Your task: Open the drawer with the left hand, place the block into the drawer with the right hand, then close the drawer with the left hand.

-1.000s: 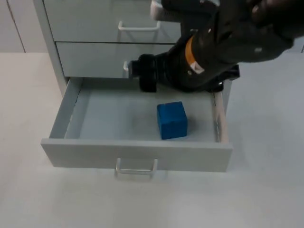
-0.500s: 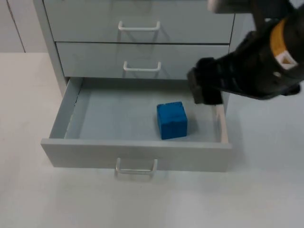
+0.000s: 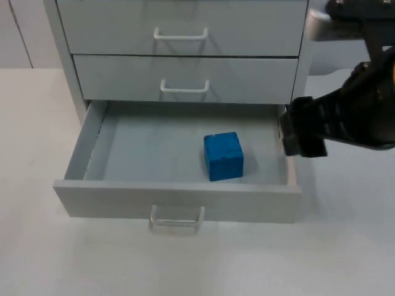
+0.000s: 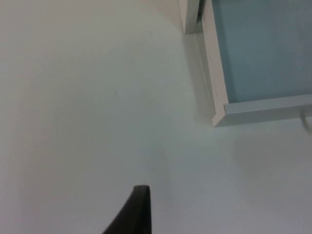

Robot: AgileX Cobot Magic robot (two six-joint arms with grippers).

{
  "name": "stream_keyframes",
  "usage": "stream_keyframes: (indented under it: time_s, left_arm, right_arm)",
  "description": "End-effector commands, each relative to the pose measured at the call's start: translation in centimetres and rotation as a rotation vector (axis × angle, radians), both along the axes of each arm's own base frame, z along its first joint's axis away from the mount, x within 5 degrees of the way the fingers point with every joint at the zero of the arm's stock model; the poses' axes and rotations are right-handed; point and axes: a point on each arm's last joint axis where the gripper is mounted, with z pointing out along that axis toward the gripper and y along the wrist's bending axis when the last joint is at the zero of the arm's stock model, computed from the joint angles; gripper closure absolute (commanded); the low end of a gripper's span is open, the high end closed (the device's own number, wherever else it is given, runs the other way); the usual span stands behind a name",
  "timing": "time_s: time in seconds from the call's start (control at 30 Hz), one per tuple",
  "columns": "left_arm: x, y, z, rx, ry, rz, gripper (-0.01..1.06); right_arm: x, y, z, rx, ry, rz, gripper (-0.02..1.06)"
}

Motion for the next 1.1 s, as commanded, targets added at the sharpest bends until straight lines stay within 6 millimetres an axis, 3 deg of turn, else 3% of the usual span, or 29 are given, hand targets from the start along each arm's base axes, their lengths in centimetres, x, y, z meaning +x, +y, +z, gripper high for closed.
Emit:
stream_keyframes:
  time_s: [0.0, 0.2, 0.23, 0.37, 0.4, 0.53, 0.77, 1.07]
  left_arm:
    - [-0.1, 0.1, -0.1, -0.003, -0.004, 0.005, 0.00]
    - [-0.1, 0.1, -0.1, -0.001, -0.004, 0.004, 0.00]
    - [-0.1, 0.1, -0.1, -0.001, -0.004, 0.004, 0.00]
    - [-0.1, 0.1, -0.1, 0.001, -0.005, 0.004, 0.00]
    - [-0.1, 0.1, -0.1, 0.001, -0.005, 0.004, 0.00]
    - [-0.1, 0.1, -0.1, 0.001, -0.005, 0.004, 0.00]
    - [-0.1, 0.1, -0.1, 0.002, -0.007, 0.001, 0.00]
    - [0.0, 0.0, 0.0, 0.005, -0.018, -0.005, 0.00]
  right_arm:
    - [0.4, -1.0, 0.0, -0.001, 0.018, -0.008, 0.24]
    - [2.7, -6.3, -0.5, -0.008, 0.127, -0.052, 0.24]
    - [2.7, -6.3, -0.5, -0.008, 0.127, -0.052, 0.24]
    - [3.6, -11.3, -0.9, -0.041, 0.212, -0.119, 0.24]
    - [3.6, -11.3, -0.9, -0.041, 0.212, -0.119, 0.24]
    - [3.8, -15.3, -1.1, -0.052, 0.273, -0.209, 0.24]
    - [3.2, -17.0, -0.6, -0.037, 0.313, -0.226, 0.24]
    - [0.7, -17.2, 4.1, -0.052, 0.185, -0.208, 0.24]
